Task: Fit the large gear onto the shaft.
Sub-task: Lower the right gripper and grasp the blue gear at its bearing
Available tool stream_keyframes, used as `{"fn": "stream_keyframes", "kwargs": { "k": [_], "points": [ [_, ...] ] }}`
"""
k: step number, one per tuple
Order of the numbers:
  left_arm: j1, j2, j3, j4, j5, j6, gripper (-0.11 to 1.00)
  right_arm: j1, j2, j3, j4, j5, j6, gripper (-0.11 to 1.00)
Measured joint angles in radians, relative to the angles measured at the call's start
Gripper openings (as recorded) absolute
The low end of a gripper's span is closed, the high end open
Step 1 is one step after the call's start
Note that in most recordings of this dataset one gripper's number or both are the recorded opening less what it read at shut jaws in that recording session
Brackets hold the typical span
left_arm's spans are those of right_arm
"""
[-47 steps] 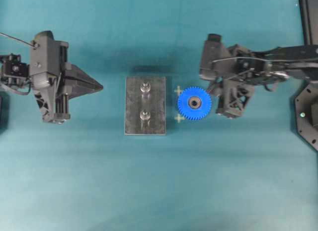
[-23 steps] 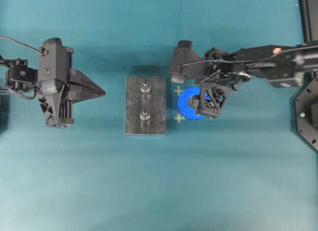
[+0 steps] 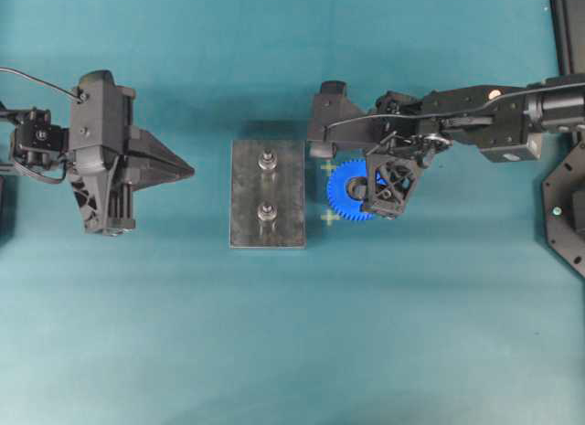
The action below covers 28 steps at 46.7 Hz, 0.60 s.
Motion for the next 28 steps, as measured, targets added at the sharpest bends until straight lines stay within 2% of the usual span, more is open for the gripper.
{"fn": "stream_keyframes", "kwargs": {
  "k": [28],
  "points": [
    [0.000,-0.006,0.008,0.000,-0.002,-0.002,0.00,-0.003,0.035,-0.014,-0.005,-0.006,0.000,0.82]
  ]
}}
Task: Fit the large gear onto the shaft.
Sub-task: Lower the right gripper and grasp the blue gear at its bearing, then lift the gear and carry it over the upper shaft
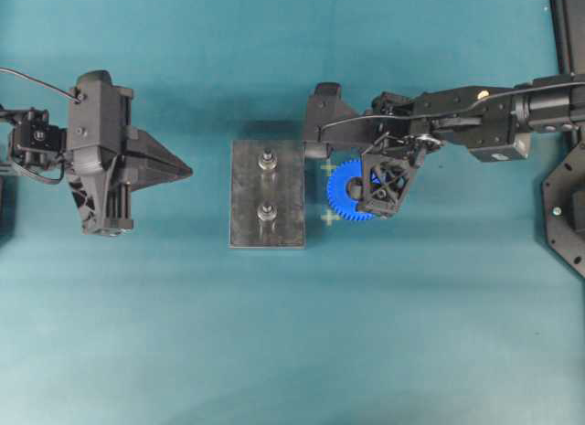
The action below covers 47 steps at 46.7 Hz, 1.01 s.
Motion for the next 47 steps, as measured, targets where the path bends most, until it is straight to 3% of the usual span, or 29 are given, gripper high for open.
{"fn": "stream_keyframes", "kwargs": {
  "k": [15,25,47],
  "points": [
    [0.000,0.000,0.003,0.000,-0.005,-0.003,0.00,0.002,0.020,-0.014,0.003,0.003,0.002,0.76],
    [0.000,0.000,0.003,-0.002,-0.015,-0.003,0.00,0.002,0.028,-0.034,0.003,0.041,0.003,0.50],
    [0.002,0.026,0.005,0.000,-0.064,-0.003,0.00,-0.006,0.003,-0.061,-0.002,0.084,0.075,0.49]
  ]
}}
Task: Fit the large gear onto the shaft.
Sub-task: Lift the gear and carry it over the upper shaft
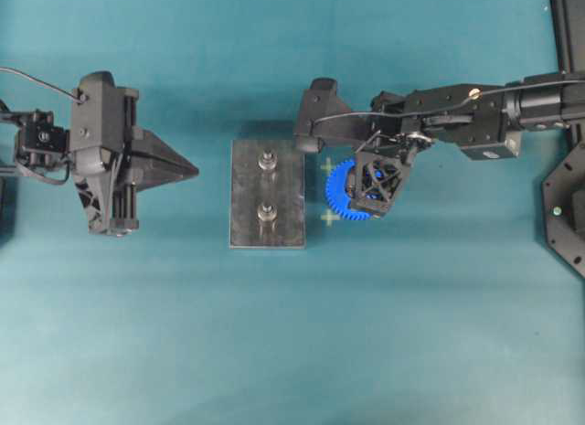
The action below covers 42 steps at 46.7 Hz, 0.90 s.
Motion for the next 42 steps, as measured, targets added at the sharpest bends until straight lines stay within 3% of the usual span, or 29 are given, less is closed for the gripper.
{"fn": "stream_keyframes", "kwargs": {
  "k": [20,30,42],
  "points": [
    [-0.002,-0.002,0.011,0.000,-0.002,-0.003,0.00,-0.017,-0.032,-0.222,0.000,0.181,0.002,0.49],
    [-0.002,-0.003,0.018,0.000,-0.002,-0.005,0.00,-0.023,0.028,-0.371,0.002,0.239,0.000,0.49],
    [-0.002,-0.009,0.032,0.000,-0.002,-0.031,0.00,-0.023,0.117,-0.476,0.005,0.293,0.000,0.49]
  ]
}}
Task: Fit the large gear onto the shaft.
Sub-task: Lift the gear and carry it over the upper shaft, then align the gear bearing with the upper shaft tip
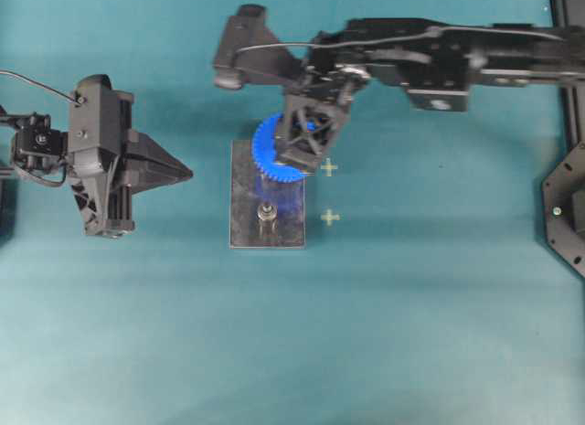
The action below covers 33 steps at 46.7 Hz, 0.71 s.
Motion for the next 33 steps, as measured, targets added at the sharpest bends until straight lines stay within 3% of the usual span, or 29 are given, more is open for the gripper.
{"fn": "stream_keyframes", "kwargs": {
  "k": [33],
  "points": [
    [0.000,-0.051,0.031,0.000,-0.026,-0.002,0.00,-0.002,0.089,-0.074,0.005,0.011,0.000,0.49]
  ]
}}
